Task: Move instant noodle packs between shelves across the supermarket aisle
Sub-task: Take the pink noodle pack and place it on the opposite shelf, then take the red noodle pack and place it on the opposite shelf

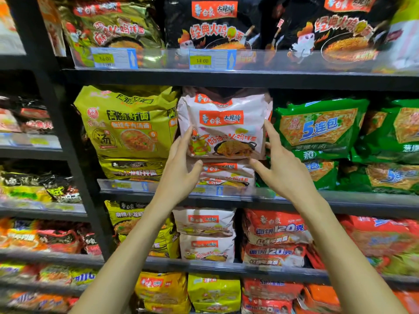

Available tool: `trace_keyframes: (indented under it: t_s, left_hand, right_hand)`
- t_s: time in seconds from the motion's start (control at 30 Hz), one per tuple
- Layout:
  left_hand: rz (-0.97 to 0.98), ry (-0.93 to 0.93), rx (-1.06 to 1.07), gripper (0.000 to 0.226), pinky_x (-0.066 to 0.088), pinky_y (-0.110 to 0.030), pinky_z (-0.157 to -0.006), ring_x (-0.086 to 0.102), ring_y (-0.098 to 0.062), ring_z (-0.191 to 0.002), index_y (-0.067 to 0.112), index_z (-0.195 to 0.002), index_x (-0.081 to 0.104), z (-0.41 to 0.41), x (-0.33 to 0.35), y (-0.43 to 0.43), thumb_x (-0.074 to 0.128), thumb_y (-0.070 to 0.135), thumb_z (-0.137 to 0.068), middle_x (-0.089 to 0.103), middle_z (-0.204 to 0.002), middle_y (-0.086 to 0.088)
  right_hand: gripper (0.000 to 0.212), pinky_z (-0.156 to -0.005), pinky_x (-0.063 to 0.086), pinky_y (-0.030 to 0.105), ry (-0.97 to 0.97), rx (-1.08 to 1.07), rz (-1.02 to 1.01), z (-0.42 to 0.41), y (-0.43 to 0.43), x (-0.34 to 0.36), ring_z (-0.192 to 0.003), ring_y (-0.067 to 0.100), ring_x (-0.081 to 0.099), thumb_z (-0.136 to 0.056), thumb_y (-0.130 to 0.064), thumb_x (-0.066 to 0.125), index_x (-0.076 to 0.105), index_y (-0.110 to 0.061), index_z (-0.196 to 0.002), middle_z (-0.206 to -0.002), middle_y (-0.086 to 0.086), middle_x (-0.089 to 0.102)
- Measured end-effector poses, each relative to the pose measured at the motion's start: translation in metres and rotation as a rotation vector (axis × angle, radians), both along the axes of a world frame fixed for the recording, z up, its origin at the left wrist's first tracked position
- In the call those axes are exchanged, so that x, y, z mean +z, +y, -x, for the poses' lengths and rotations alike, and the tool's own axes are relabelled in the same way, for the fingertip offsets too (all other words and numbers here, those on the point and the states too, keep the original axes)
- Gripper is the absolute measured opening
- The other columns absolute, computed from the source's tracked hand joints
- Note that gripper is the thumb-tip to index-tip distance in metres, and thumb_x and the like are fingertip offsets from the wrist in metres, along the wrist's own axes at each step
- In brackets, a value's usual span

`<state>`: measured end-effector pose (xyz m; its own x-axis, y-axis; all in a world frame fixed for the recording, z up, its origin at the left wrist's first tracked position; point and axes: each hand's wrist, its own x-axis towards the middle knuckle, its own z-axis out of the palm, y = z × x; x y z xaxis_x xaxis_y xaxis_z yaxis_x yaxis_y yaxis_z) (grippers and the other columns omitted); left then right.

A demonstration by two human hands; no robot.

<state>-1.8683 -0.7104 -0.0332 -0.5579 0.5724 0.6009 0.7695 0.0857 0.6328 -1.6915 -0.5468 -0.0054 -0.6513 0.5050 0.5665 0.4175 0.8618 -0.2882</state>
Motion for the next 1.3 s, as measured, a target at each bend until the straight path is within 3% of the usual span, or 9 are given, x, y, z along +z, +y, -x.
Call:
trace_keyframes:
  t_s: [0.2,0.4,0.53,0.63,0.73,0.8,0.9,1.17,1.3]
  left_hand:
    - [0.043,-0.007,0.005,0.075,0.026,-0.03,-0.117,0.021,-0.016,-0.156,0.032,-0.162,0.017,-0.005,0.003,-0.008,0.058,0.019,-0.101,0.022,-0.168,-0.002]
    - [0.087,0.002,-0.003,0.073,0.028,-0.021,-0.105,0.024,-0.014,-0.154,0.034,-0.162,0.017,-0.012,0.004,-0.021,0.057,0.022,-0.102,0.02,-0.168,-0.002]
    - [0.143,0.067,0.025,0.055,0.033,-0.021,-0.097,0.049,-0.015,-0.131,0.026,-0.154,0.039,-0.015,0.003,-0.03,0.056,0.022,-0.102,0.04,-0.157,-0.003]
    - [0.259,0.138,0.072,0.045,0.042,-0.035,-0.105,0.048,-0.022,-0.137,0.022,-0.146,0.051,-0.017,0.002,-0.037,0.054,0.028,-0.102,0.051,-0.148,-0.002]
    - [0.455,0.22,0.151,0.046,0.047,-0.048,-0.104,0.049,-0.029,-0.135,0.024,-0.146,0.048,-0.029,0.003,-0.046,0.052,0.035,-0.102,0.051,-0.147,-0.004]
    - [0.64,0.343,0.247,0.049,0.045,-0.05,-0.101,0.05,-0.034,-0.131,0.023,-0.147,0.044,-0.04,0.001,-0.054,0.05,0.04,-0.102,0.052,-0.145,-0.008]
    - [0.799,0.427,0.269,0.053,0.041,-0.054,-0.107,0.048,-0.037,-0.133,0.022,-0.149,0.041,-0.056,-0.008,-0.063,0.048,0.046,-0.102,0.052,-0.144,-0.011]
    - [0.901,0.415,0.236,0.057,0.035,-0.059,-0.114,0.037,-0.036,-0.145,0.025,-0.153,0.036,-0.088,-0.014,-0.086,0.044,0.049,-0.103,0.043,-0.154,-0.01]
    - [0.907,0.433,0.24,0.055,0.038,-0.056,-0.112,0.041,-0.034,-0.141,0.025,-0.151,0.039,-0.116,-0.005,-0.083,0.044,0.05,-0.103,0.047,-0.15,-0.01]
  right_hand:
    - [0.092,-0.082,0.056,0.049,-0.043,-0.032,0.006,-0.009,-0.011,0.005,-0.114,0.034,0.064,-0.095,-0.044,0.059,-0.007,-0.036,-0.159,-0.14,0.006,0.058]
    - [0.089,-0.082,0.054,0.047,-0.096,-0.052,0.006,-0.016,-0.024,0.006,-0.121,0.03,0.061,-0.095,-0.047,0.059,-0.001,-0.032,-0.16,-0.146,0.004,0.053]
    - [0.078,-0.078,0.052,0.043,-0.23,-0.103,-0.078,-0.024,-0.034,0.003,-0.119,0.03,0.058,-0.098,-0.046,0.055,0.01,-0.029,-0.16,-0.138,0.007,0.054]
    - [0.067,-0.083,0.05,0.045,-0.414,-0.176,-0.115,-0.032,-0.041,0.004,-0.125,0.032,0.051,-0.099,-0.048,0.051,0.023,-0.025,-0.156,-0.139,0.009,0.051]
    - [0.064,-0.089,0.048,0.046,-0.54,-0.215,-0.091,-0.041,-0.051,0.001,-0.13,0.034,0.046,-0.099,-0.05,0.05,0.028,-0.024,-0.154,-0.144,0.01,0.047]
    - [0.067,-0.097,0.046,0.047,-0.62,-0.22,-0.053,-0.049,-0.058,-0.003,-0.134,0.035,0.042,-0.097,-0.05,0.053,0.029,-0.025,-0.154,-0.148,0.011,0.043]
    - [0.07,-0.105,0.041,0.049,-0.727,-0.24,-0.046,-0.062,-0.069,-0.009,-0.137,0.036,0.038,-0.096,-0.052,0.055,0.029,-0.023,-0.154,-0.151,0.013,0.04]
    - [0.068,-0.107,0.038,0.049,-0.738,-0.227,-0.036,-0.095,-0.088,-0.011,-0.142,0.033,0.034,-0.099,-0.056,0.048,0.027,-0.024,-0.155,-0.157,0.009,0.035]
    - [0.067,-0.109,0.037,0.049,-0.753,-0.227,0.014,-0.125,-0.087,-0.012,-0.144,0.032,0.032,-0.099,-0.056,0.047,0.031,-0.023,-0.154,-0.158,0.008,0.034]
